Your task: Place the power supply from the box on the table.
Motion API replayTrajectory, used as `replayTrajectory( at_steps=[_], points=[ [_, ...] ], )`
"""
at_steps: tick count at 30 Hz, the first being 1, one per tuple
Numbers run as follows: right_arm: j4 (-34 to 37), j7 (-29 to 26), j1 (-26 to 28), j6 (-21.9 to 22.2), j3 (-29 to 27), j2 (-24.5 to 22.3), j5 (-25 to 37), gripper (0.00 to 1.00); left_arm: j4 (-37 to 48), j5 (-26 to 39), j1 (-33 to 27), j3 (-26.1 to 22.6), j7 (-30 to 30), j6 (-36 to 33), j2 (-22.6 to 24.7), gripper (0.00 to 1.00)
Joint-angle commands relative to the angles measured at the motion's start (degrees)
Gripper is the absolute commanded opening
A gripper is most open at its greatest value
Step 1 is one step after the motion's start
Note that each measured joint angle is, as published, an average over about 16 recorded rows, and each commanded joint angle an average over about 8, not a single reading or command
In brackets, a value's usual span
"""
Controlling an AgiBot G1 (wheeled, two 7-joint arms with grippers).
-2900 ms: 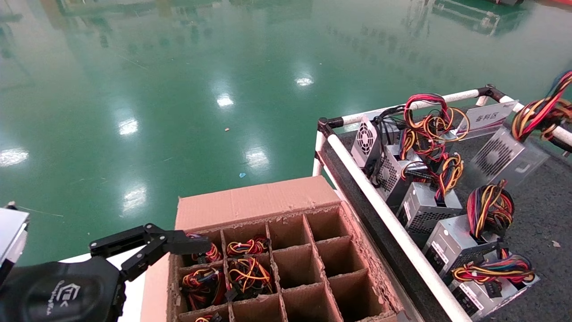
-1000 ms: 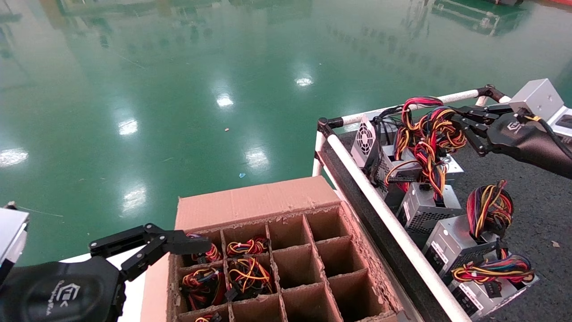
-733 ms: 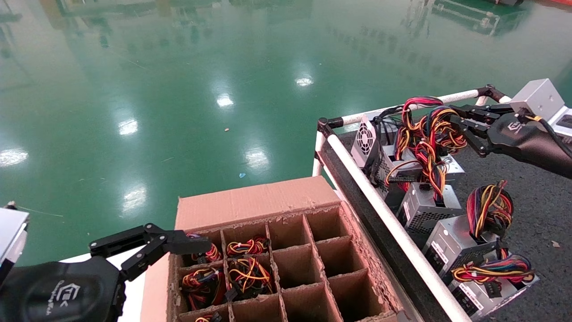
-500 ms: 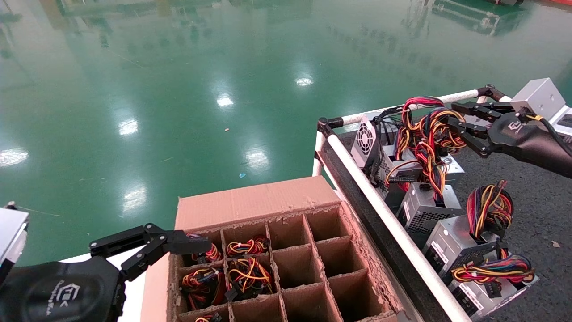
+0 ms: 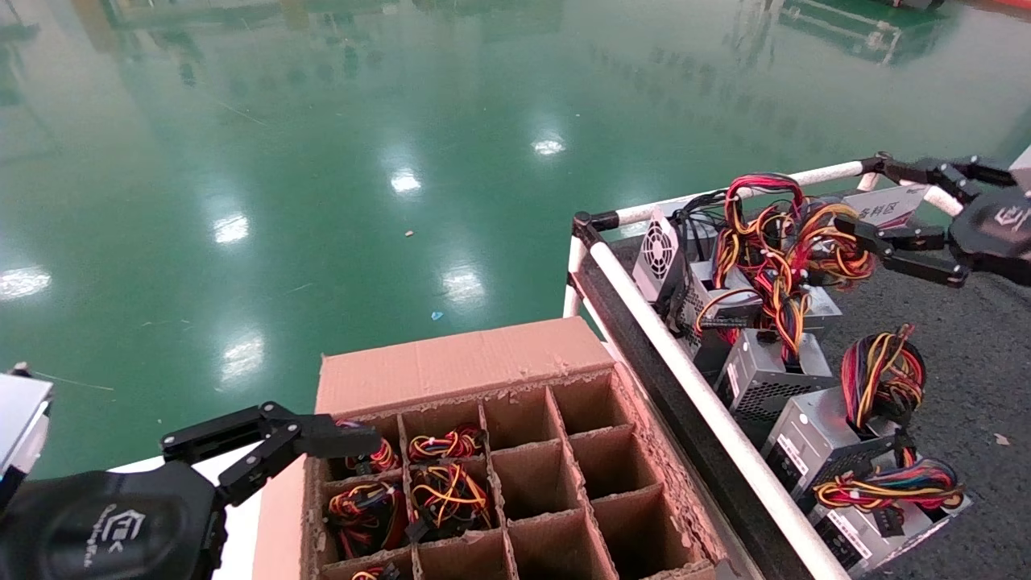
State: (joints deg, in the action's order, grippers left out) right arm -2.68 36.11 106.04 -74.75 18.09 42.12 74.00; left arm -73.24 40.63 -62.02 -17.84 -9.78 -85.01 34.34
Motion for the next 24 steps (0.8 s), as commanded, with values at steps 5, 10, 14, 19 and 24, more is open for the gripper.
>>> replayTrajectory(
  at_steps=[5, 10, 14, 19, 24],
  points=[
    [-0.68, -1.08, 1.06, -1.50, 0.60, -0.75, 0.84, 1.00, 0.01, -0.01, 0.01, 0.00, 0.01, 0.02, -0.01, 1.00],
    [-0.88, -1.02, 0.60, -1.19, 0.48, -0.60, 0.55, 1.00, 0.01, -0.01, 0.00, -0.01, 0.01, 0.01, 0.00, 1.00],
    [-3.10, -2.43, -0.86, -1.47, 0.39, -0.80, -0.49, 1.00, 0.03, -0.01, 0.00, -0.01, 0.02, 0.00, 0.00, 1.00],
    [-8.54, -5.99, -4.37, -2.23, 0.19, -1.31, -3.03, 1.00, 0.04, -0.02, -0.02, -0.03, 0.02, -0.01, 0.00, 1.00],
    [-14.43, -9.86, -8.16, -3.05, -0.02, -1.85, -5.78, 1.00, 0.05, -0.02, -0.02, -0.04, 0.03, -0.01, 0.00, 1.00]
  ],
)
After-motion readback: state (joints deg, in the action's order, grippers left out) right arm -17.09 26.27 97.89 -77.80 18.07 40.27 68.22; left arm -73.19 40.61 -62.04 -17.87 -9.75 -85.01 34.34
